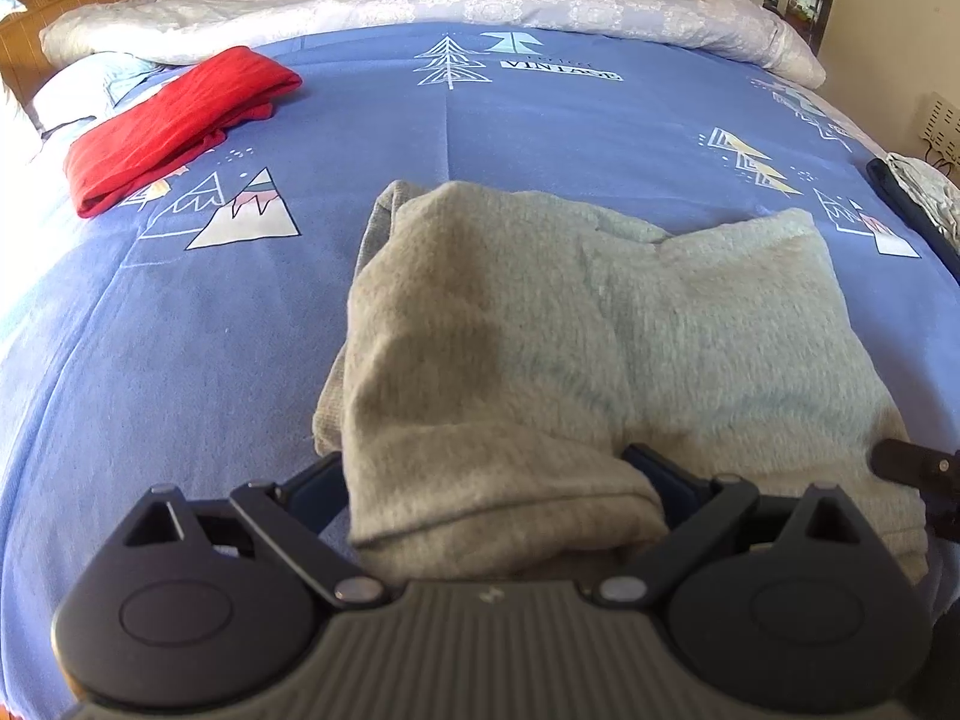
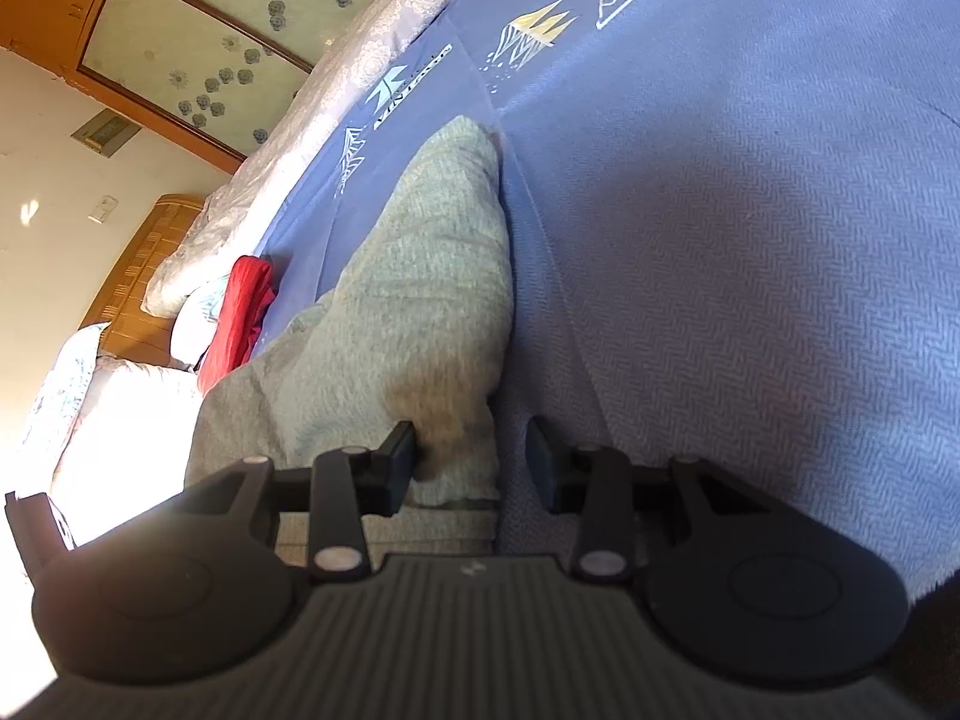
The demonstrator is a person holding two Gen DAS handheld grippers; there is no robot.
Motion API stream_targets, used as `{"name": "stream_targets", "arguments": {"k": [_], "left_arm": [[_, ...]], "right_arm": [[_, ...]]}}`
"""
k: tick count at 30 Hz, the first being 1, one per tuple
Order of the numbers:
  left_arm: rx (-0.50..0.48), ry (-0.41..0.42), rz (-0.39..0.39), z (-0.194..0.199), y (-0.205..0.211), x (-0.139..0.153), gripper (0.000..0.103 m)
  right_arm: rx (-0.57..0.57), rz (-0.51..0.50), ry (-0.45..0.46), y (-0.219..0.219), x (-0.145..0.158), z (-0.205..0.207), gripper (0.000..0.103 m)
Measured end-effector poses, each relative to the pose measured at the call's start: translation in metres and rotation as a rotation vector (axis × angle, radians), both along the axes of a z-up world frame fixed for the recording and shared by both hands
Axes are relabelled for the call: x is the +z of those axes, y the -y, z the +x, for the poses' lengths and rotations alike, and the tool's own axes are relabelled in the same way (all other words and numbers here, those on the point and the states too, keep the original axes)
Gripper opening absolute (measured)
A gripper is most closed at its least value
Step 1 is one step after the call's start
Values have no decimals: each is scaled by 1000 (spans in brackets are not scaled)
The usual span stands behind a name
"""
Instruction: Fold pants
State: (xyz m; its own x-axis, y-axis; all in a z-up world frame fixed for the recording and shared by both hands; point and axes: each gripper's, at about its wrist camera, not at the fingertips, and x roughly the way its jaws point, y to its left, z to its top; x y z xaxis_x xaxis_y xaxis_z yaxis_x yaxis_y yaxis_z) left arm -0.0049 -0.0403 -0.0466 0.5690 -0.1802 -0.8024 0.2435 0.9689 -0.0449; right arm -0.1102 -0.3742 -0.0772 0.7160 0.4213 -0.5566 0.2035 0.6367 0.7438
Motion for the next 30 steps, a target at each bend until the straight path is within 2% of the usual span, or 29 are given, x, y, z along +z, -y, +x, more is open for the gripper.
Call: {"name": "stream_targets", "arguments": {"k": [7, 20, 26, 30], "left_arm": [[-3, -1, -16, 0, -2, -1, 100], [-3, 7, 1, -1, 0, 1, 100], [4, 10, 6, -4, 1, 2, 100], [7, 10, 12, -5, 2, 3, 100]], "right_arm": [[-6, -13, -8, -3, 1, 2, 43], [-22, -32, -23, -10, 4, 3, 43], [-10, -104, -28, -22, 12, 4, 44], [19, -182, -13, -33, 17, 2, 49]]}}
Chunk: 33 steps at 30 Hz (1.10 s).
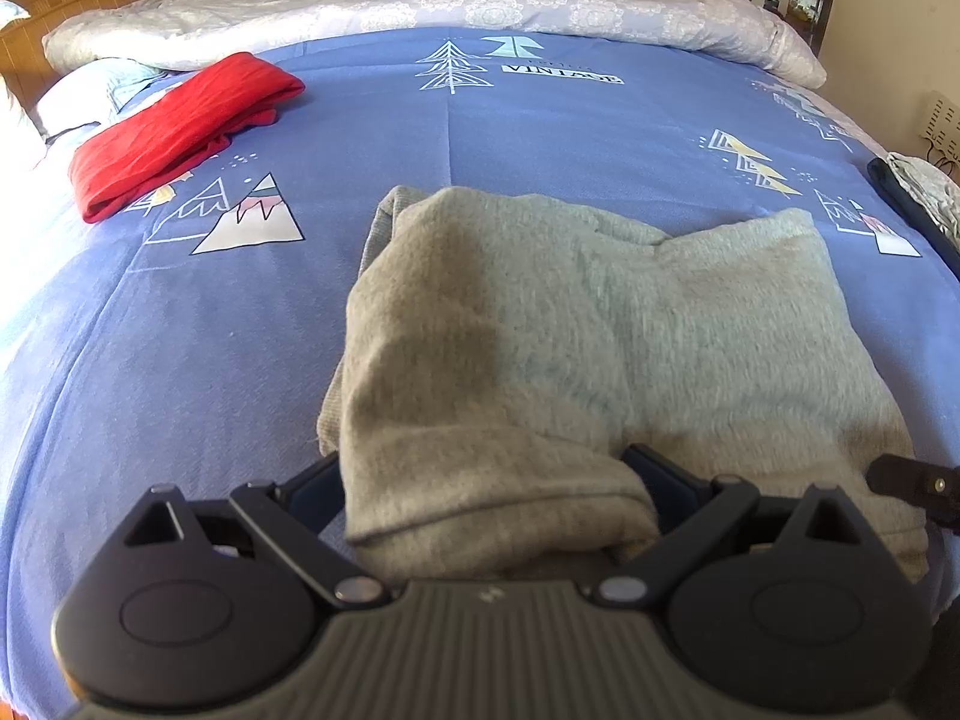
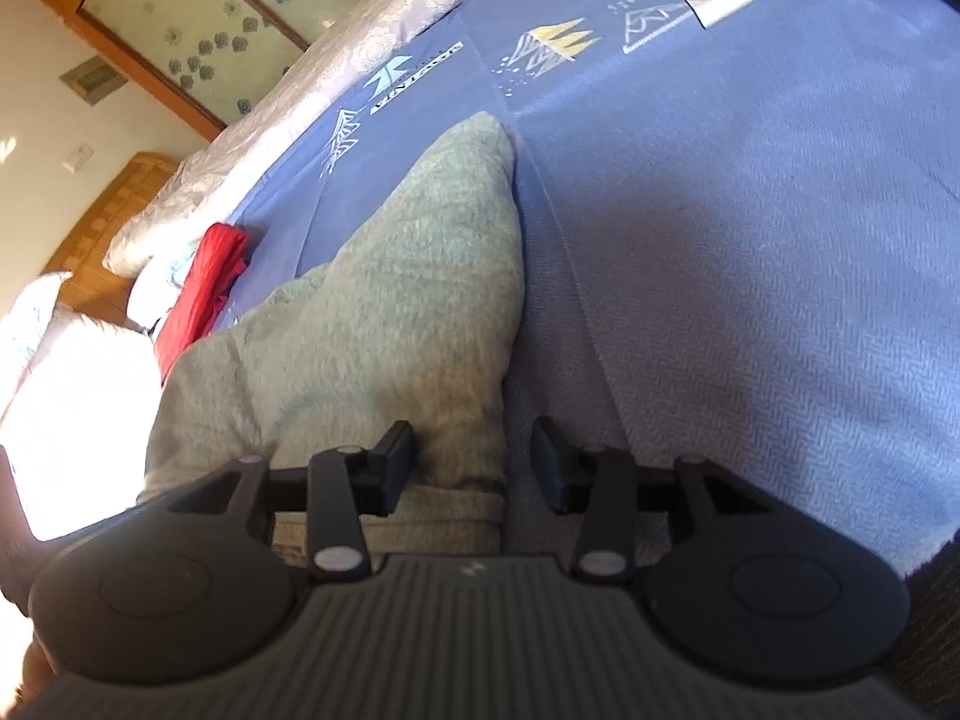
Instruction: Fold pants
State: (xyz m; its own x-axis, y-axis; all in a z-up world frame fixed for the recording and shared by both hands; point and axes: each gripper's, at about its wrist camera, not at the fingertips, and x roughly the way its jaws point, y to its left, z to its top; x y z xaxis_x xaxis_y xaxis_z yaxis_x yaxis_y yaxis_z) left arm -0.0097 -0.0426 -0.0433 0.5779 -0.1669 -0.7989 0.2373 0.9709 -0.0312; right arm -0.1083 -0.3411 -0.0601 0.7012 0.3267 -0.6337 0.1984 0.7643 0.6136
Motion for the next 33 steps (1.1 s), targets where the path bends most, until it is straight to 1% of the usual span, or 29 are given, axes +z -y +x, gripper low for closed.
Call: {"name": "stream_targets", "arguments": {"k": [1, 4, 7, 9, 11, 13, 15, 17, 19, 21, 25, 27, 29, 31, 32, 33], "left_arm": [[0, -1, 1, 0, 0, 0, 100], [-4, -13, -16, 2, -3, 3, 100], [-16, -18, -32, 5, -10, 7, 100], [-27, -13, -32, 5, -13, 14, 97], [-37, 24, -58, 3, -21, 30, 92], [-25, 84, -73, 4, -34, 46, 94], [-19, 88, -110, 13, -50, 57, 96], [-1, 52, -163, 27, -66, 60, 96], [-1, -26, -220, 43, -76, 54, 97], [-23, -102, -305, 56, -83, 44, 97], [-16, -237, -410, 76, -86, 13, 97], [-18, -282, -452, 79, -85, 1, 98], [-31, -285, -448, 77, -80, -6, 99], [-48, -281, -423, 73, -73, -12, 97], [-48, -264, -405, 68, -70, -13, 94], [-49, -234, -382, 63, -66, -13, 88]], "right_arm": [[7, -11, 7, -2, 1, -1, 52], [20, -34, 8, -2, 4, 0, 54], [-14, -54, 17, 7, 8, 0, 63], [-42, -57, 21, 16, 9, 1, 63], [-57, -34, 23, 24, 9, 1, 63], [-72, -37, 29, 29, 10, 1, 63], [-75, -43, 38, 32, 11, 3, 63], [-79, -36, 49, 34, 12, 6, 63], [-73, -29, 59, 35, 14, 8, 63], [-54, -26, 64, 34, 15, 11, 63], [6, -16, 67, 26, 16, 22, 63], [34, -22, 62, 21, 17, 29, 63], [58, -25, 62, 19, 17, 34, 63], [88, -22, 53, 17, 16, 40, 63], [108, -21, 40, 16, 13, 43, 63], [125, -23, 21, 14, 10, 46, 63]]}}
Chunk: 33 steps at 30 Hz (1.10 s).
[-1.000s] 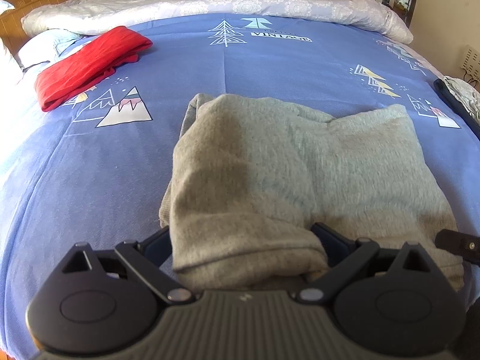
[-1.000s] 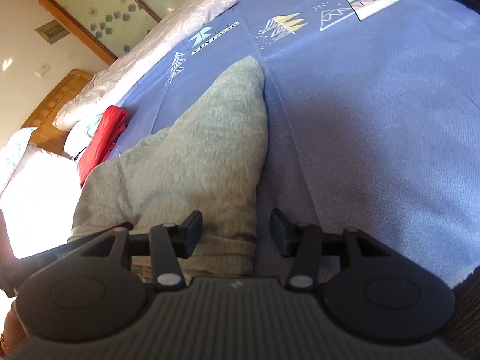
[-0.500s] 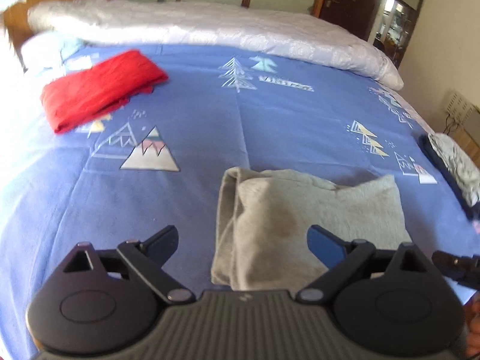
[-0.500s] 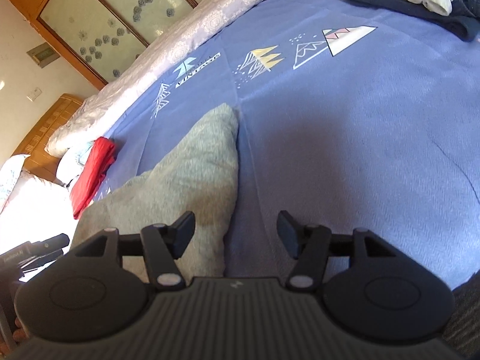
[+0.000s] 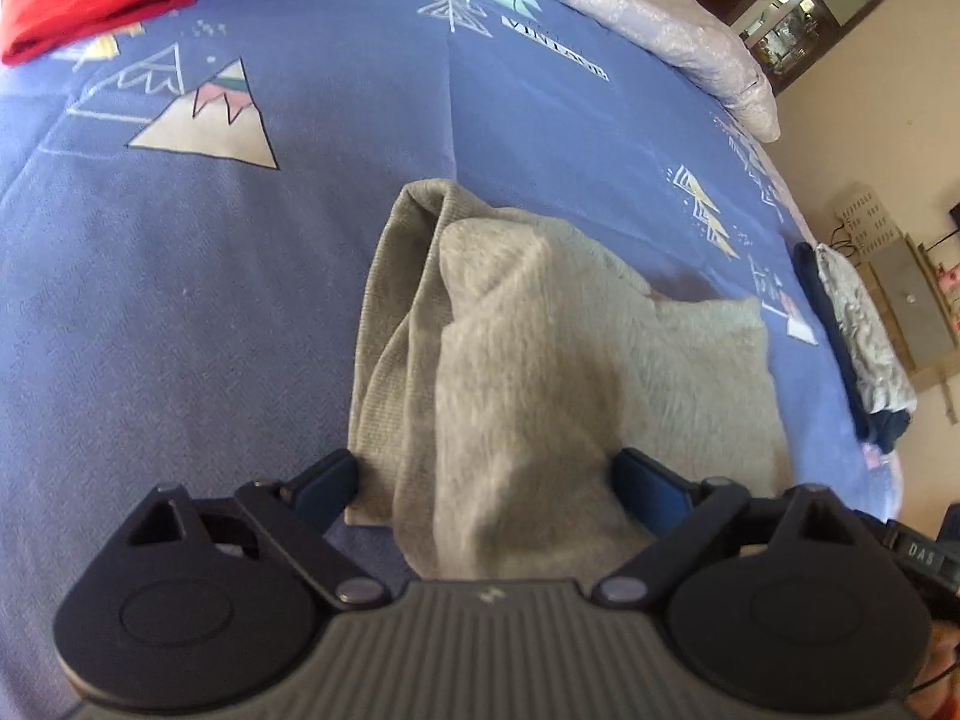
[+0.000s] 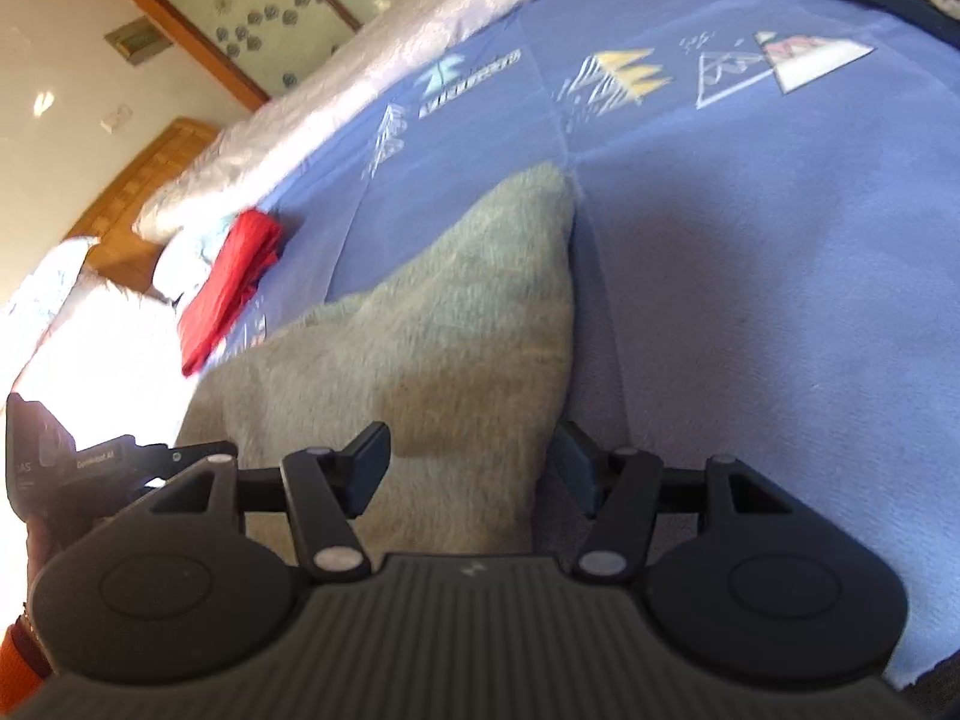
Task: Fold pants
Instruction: 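Lift the folded pants with both tools and carry them onto the red cloth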
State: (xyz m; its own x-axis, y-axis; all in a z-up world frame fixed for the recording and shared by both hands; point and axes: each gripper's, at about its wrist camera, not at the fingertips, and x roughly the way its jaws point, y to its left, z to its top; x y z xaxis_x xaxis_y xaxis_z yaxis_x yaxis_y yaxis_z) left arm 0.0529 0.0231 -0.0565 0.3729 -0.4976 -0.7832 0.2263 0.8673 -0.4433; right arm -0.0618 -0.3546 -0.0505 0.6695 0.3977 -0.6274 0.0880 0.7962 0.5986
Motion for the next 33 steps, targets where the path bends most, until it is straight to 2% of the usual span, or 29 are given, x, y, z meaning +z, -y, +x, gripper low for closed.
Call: {"name": "stream_targets", "arguments": {"k": [1, 3, 4, 6, 8, 10, 12, 16, 19, 22, 25, 27, 29, 31, 32, 33], "left_arm": [[-3, 27, 18, -6, 5, 2, 83], [-3, 47, 25, -14, 11, 6, 59], [2, 47, 33, -16, 13, 11, 56], [10, 26, 28, -14, 15, 26, 45], [-6, 48, -14, -11, 12, 50, 40], [-13, 131, -54, -7, 2, 86, 39], [4, 237, -70, 1, -13, 126, 39], [105, 467, -85, 23, -59, 210, 39], [195, 654, -68, 40, -96, 267, 39], [294, 761, -20, 69, -131, 299, 41], [397, 751, 17, 114, -165, 294, 41], [451, 711, 27, 149, -185, 269, 42], [510, 642, 70, 185, -202, 227, 46], [606, 562, 142, 221, -216, 170, 55], [664, 488, 223, 242, -223, 132, 68], [698, 351, 333, 261, -227, 96, 65]], "right_arm": [[15, -2, -24, -3, -5, 2, 57], [41, 36, -64, -12, -17, 3, 35], [19, 26, -63, -19, -16, 1, 29], [28, -38, -62, -32, -3, 5, 23], [45, -9, -27, -38, 21, 14, 22], [105, -18, 65, -50, 60, 26, 21], [167, -92, 178, -72, 104, 43, 21], [246, -161, 404, -114, 186, 88, 21], [271, -158, 585, -150, 244, 129, 21], [287, -166, 751, -191, 282, 171, 21], [276, -152, 770, -233, 292, 232, 22], [281, -128, 745, -259, 277, 276, 22], [297, -103, 675, -283, 246, 316, 22], [318, -125, 587, -310, 196, 357, 25], [324, -158, 541, -325, 167, 375, 28], [328, -203, 477, -340, 134, 393, 35]]}}
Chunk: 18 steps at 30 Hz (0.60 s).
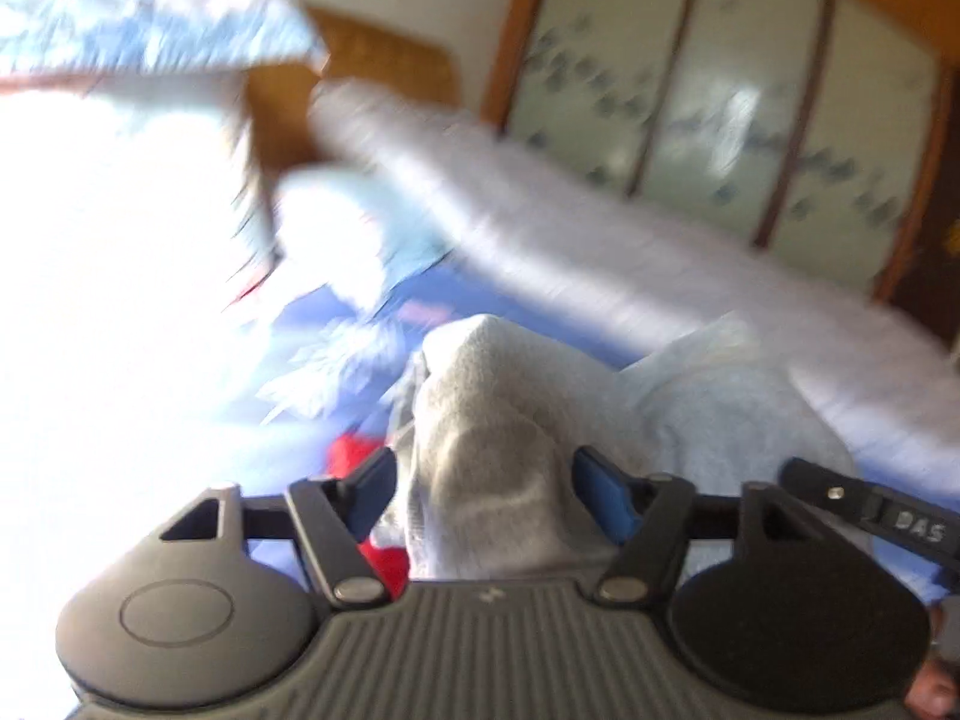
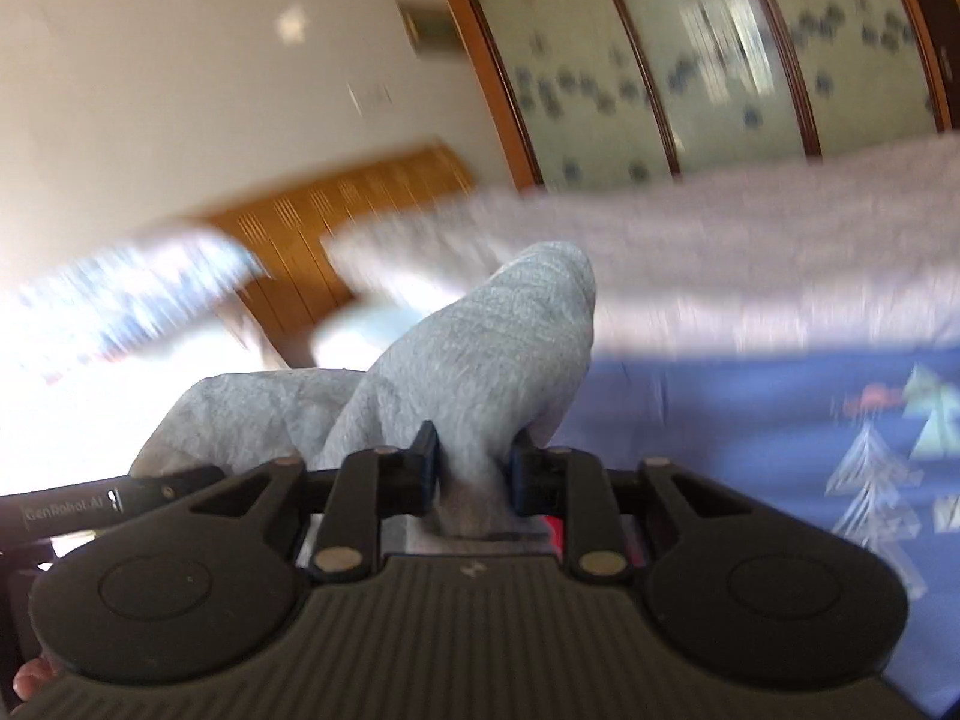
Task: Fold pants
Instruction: 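Lift the folded pants with both tools and carry them onto the red cloth, then release the folded pants on the red cloth and withdraw both tools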
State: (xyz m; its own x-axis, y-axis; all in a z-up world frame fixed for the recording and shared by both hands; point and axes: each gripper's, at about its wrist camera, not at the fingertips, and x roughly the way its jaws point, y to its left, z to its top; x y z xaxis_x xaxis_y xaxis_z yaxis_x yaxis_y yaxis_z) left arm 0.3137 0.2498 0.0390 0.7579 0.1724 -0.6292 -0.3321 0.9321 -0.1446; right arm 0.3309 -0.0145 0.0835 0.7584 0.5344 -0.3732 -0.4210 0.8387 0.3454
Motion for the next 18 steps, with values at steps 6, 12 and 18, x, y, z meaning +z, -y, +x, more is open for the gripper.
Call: {"name": "stream_targets", "arguments": {"k": [6, 12, 18], "left_arm": [[58, -36, -41, -62, 2, -32, 54], [-61, 6, -60, -166, 53, 0, 64], [-122, -58, -50, -252, 113, 5, 64]], "right_arm": [[-26, -116, -199, 4, -87, -10, 42], [22, -26, -264, 72, -60, -128, 43], [-45, -13, -254, 106, -44, -225, 48]]}}
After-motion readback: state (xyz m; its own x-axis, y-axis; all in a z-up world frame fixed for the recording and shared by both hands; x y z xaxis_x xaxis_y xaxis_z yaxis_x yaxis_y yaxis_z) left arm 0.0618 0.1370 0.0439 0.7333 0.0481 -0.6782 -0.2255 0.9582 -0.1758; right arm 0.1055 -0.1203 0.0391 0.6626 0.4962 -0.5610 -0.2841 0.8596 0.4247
